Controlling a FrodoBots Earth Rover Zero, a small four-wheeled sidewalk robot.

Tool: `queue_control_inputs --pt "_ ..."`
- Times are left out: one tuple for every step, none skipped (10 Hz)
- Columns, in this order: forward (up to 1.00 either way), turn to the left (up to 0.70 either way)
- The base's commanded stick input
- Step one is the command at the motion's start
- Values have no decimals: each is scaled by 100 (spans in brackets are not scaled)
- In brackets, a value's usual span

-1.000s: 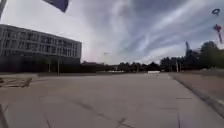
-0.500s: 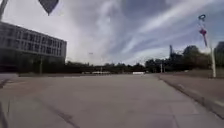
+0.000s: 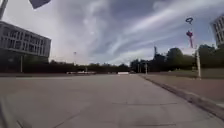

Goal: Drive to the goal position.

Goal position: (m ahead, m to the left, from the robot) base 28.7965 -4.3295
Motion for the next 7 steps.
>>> queue_control_inputs --pt "100 0" --pt "100 0" --pt "100 0" --pt "100 0" --pt "100 0" --pt "100 0" --pt "100 0"
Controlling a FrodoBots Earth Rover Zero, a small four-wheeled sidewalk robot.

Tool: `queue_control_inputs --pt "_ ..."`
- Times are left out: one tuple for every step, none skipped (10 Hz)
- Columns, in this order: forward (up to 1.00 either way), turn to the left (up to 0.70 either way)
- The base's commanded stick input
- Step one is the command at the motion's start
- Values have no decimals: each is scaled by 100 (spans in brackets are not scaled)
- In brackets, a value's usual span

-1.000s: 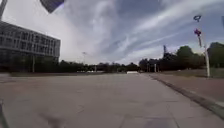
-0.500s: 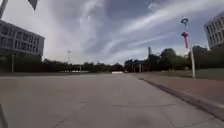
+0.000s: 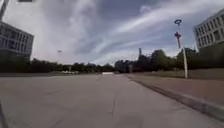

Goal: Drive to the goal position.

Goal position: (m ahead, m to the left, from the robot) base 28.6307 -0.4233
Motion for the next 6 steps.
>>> queue_control_inputs --pt "100 0" --pt "100 0" --pt "100 0" --pt "100 0" --pt "100 0" --pt "100 0"
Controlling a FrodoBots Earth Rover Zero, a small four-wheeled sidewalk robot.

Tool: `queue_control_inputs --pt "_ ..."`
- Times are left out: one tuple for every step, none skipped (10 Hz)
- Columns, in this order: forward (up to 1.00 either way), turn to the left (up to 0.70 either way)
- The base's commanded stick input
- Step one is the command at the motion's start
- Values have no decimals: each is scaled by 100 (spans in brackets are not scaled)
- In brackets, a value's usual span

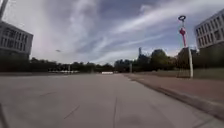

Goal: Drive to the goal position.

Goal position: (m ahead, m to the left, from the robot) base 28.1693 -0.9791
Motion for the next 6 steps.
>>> queue_control_inputs --pt "100 -23" --pt "100 -23" --pt "100 0" --pt "100 0" --pt "100 0" --pt "100 0"
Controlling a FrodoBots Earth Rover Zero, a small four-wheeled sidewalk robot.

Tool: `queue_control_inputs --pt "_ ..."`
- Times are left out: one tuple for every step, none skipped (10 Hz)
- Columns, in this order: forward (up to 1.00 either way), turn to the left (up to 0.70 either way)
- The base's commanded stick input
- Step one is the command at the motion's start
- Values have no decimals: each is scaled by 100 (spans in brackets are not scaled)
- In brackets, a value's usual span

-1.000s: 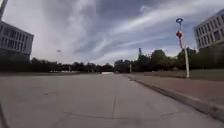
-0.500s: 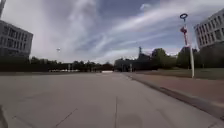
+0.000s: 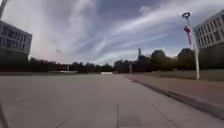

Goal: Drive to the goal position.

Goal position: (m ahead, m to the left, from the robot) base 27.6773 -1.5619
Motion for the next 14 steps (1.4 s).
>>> queue_control_inputs --pt "100 0" --pt "100 0" --pt "100 0" --pt "100 0" --pt "100 0" --pt "100 0" --pt "100 0" --pt "100 -24" --pt "100 -28" --pt "100 -8" --pt "100 0" --pt "100 0" --pt "100 0" --pt "100 0"
